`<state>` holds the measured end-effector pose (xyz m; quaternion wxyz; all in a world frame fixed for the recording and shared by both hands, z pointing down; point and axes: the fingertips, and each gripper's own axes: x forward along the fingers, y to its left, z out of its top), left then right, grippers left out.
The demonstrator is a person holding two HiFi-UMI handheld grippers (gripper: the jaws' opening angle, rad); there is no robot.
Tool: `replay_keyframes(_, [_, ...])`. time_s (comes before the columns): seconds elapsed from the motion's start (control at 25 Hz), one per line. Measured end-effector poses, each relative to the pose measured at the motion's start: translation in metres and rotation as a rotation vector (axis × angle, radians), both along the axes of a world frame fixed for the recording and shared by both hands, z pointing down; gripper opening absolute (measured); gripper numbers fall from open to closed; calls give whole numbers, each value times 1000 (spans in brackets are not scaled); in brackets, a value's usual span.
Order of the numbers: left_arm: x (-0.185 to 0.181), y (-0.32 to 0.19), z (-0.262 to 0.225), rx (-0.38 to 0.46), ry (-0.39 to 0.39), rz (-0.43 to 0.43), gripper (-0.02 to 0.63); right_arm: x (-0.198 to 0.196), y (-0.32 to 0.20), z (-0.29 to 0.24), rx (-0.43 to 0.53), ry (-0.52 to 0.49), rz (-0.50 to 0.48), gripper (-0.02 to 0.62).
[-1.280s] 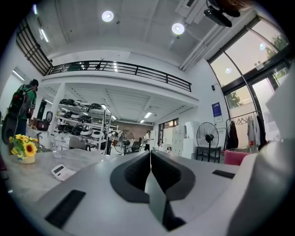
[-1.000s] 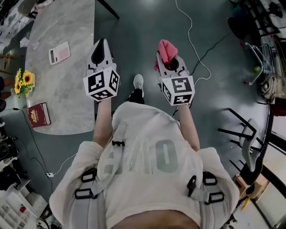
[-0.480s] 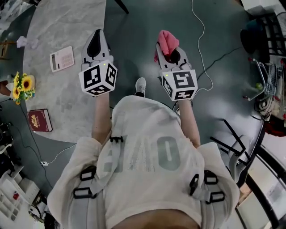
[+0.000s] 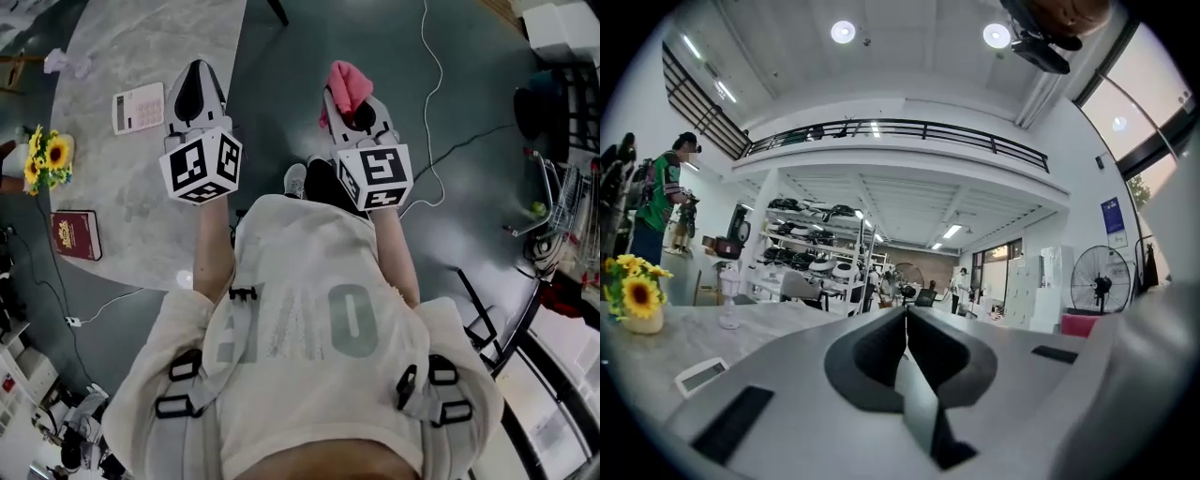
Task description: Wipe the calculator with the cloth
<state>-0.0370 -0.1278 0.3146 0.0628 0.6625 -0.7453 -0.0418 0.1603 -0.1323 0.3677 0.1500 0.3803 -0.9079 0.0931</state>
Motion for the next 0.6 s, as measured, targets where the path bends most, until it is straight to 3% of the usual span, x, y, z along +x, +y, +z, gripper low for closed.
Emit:
replay_keyframes(0.16, [-35, 19, -11, 25, 4, -115, 21, -32, -6, -7, 17, -11, -99, 46])
replay_keyframes(0.32, [-78, 52, -13, 28, 45, -301, 21, -77, -9, -16, 37, -36, -250, 44])
replay_keyframes(0.6, [-137, 130, -21, 28, -32, -582, 21, -178, 1, -36, 114, -70, -525, 44])
